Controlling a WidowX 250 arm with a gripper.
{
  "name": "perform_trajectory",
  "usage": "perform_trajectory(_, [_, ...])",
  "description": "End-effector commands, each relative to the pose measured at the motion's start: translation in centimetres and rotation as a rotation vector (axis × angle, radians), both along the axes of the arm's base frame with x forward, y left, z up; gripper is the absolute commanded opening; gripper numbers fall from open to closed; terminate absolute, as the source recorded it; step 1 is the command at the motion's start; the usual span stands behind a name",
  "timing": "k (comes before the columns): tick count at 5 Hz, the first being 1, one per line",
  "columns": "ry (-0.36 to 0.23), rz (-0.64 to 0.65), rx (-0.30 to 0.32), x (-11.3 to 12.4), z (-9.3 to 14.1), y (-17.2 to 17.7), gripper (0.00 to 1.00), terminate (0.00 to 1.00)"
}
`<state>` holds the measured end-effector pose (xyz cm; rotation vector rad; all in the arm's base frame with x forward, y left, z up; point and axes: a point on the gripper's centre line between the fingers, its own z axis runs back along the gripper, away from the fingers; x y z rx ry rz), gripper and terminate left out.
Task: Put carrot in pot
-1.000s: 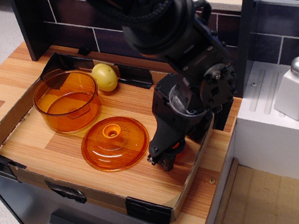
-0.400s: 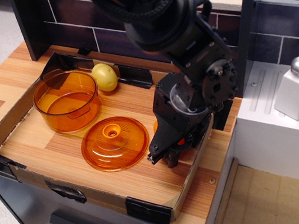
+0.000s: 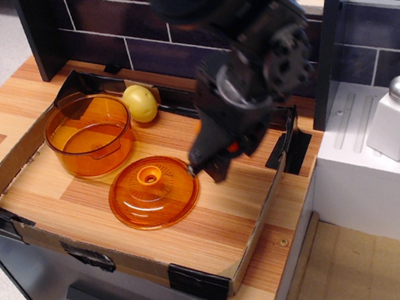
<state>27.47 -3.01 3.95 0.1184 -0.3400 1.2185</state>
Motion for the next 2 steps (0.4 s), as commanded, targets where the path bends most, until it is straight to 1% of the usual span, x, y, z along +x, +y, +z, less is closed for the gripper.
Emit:
perform_trajectory(1, [-0.058, 0.082, 0.035, 1.4, 4.3, 6.7, 0.0, 0.0])
perform_trajectory(2, [-0.065, 0.118, 0.017, 1.2, 5.7, 10.3, 0.0, 0.0])
